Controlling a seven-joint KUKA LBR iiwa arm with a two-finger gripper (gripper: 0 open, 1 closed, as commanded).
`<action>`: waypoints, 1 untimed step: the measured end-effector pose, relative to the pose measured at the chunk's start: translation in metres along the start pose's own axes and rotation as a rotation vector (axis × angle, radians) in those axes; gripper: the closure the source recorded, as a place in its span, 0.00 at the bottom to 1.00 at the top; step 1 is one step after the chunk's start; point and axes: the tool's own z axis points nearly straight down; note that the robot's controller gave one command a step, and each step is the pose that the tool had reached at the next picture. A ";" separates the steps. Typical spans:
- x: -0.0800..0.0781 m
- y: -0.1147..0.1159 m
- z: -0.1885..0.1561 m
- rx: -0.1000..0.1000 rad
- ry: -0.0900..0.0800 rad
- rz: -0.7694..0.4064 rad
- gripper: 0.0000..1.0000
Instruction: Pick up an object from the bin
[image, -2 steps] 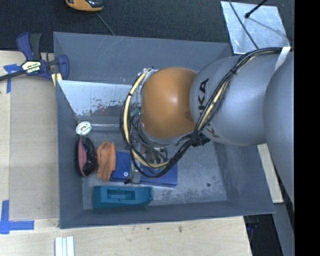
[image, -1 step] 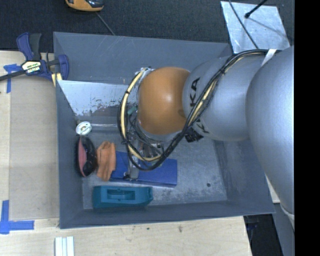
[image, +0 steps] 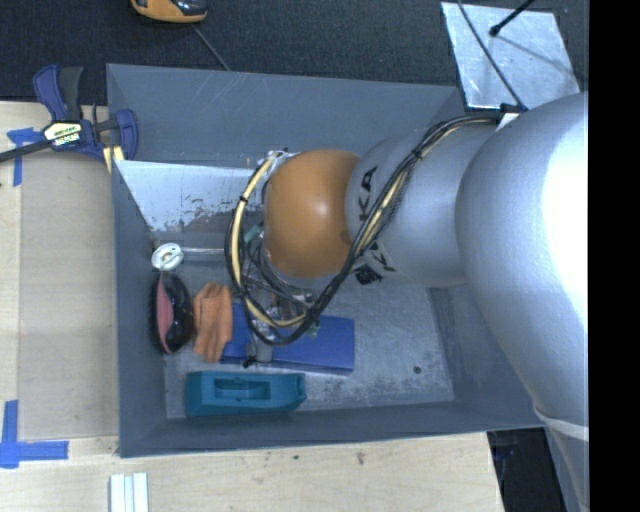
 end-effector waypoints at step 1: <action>-0.012 0.017 0.016 -0.002 -0.014 -0.239 1.00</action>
Offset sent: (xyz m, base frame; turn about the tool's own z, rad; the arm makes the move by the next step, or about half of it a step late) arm 0.0000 0.0000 0.0000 0.0000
